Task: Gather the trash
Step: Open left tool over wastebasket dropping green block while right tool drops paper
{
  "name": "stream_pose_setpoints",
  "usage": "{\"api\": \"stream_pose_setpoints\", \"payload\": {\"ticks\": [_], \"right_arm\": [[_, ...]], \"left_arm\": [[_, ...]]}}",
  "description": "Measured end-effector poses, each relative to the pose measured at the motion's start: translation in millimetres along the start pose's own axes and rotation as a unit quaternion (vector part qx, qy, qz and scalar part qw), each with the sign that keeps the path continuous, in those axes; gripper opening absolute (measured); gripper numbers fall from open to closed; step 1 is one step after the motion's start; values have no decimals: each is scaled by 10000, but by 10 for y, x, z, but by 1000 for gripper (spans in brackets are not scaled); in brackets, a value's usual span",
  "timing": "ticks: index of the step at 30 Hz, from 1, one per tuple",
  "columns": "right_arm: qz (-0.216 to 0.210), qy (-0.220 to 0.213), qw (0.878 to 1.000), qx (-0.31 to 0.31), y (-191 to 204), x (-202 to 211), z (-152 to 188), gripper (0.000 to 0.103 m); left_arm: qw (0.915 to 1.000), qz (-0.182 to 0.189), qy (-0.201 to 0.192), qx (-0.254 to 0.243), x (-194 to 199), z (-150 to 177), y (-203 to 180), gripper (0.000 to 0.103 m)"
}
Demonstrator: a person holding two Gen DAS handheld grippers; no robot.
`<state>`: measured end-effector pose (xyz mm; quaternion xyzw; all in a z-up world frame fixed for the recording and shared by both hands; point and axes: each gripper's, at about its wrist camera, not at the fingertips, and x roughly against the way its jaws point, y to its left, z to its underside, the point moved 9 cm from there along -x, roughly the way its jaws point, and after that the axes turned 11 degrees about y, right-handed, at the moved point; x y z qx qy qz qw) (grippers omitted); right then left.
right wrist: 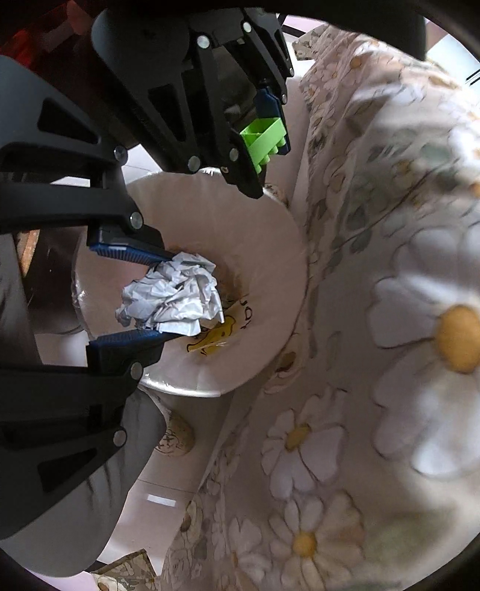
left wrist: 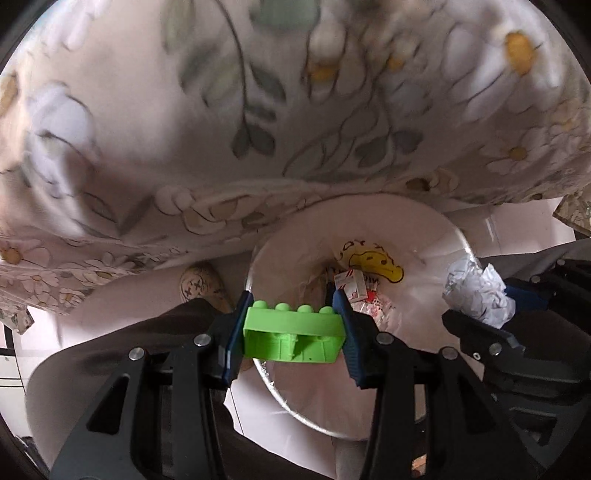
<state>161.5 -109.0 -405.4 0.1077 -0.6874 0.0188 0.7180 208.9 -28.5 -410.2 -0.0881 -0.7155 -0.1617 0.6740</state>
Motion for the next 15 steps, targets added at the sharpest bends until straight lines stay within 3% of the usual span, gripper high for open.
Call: {"api": "stream_pose_setpoints", "payload": {"ticks": [15], "right_arm": [[-193, 760, 9969, -27, -49, -586, -154, 34]], "left_arm": [[9954, 244, 924, 96, -635, 32, -88, 45]]}}
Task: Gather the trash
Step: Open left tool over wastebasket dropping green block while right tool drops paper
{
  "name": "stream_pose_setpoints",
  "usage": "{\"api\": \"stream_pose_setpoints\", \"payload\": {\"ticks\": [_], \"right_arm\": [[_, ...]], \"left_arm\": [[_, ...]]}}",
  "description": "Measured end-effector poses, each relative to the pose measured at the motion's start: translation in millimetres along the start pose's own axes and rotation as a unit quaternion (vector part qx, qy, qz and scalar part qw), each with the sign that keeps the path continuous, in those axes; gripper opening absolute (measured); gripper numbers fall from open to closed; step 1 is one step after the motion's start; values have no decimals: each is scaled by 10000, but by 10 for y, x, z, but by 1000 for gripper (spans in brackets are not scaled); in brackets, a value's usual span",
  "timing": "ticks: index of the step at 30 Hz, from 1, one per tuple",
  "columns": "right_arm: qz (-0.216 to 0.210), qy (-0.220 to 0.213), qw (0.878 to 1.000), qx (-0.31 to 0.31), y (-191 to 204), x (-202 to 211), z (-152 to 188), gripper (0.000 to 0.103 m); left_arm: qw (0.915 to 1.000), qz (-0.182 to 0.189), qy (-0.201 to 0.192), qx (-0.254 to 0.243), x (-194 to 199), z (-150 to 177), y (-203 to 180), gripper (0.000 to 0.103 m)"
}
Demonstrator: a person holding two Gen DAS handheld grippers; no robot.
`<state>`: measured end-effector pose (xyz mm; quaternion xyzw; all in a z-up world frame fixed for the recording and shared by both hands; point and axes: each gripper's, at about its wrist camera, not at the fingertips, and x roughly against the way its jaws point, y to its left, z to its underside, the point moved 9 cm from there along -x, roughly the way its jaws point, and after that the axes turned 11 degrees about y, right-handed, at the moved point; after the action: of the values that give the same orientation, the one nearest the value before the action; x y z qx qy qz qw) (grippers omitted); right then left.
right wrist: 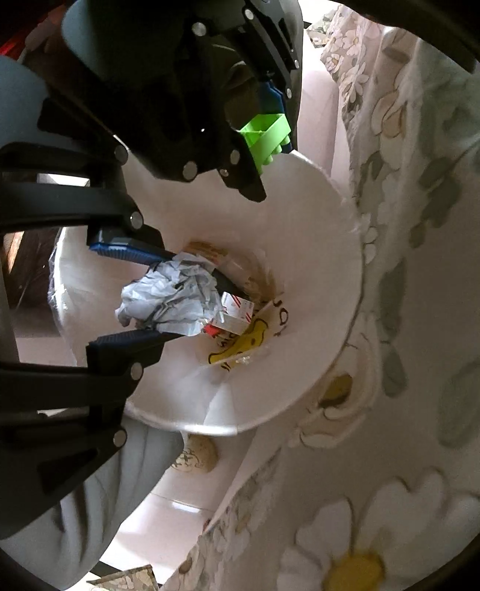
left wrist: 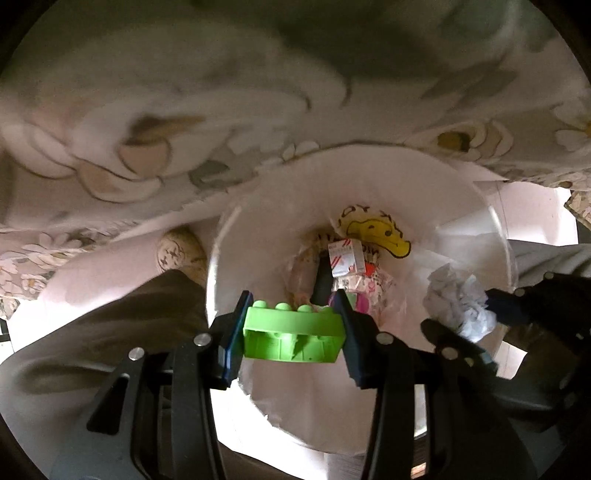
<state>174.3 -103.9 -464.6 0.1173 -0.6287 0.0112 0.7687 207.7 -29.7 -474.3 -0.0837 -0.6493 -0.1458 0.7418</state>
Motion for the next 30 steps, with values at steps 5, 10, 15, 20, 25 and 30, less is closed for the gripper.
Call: {"api": "stream_pose_setpoints", "payload": {"ticks": [5, 10, 15, 20, 25, 30], "right_arm": [[-112, 317, 9994, -9, -9, -244, -47, 34], [-151, 537, 9984, -45, 34, -420, -37, 34], [-162, 689, 9973, -169, 37, -547, -16, 42], [-147, 674, 9974, -197, 40, -597, -12, 56], [-148, 660, 9975, -197, 21, -592, 8, 56], [-121, 640, 9977, -175, 19, -578, 21, 56]], "left_arm": [[9995, 106, 277, 63, -172, 5, -10, 45], [9985, 198, 508, 101, -289, 3, -39, 46], [9969, 137, 771, 72, -415, 26, -73, 63], [9971, 86, 752, 94, -398, 16, -55, 63], [9970, 85, 756, 106, -353, 21, -35, 63], [9972, 65, 732, 98, -362, 9, -53, 63]]}}
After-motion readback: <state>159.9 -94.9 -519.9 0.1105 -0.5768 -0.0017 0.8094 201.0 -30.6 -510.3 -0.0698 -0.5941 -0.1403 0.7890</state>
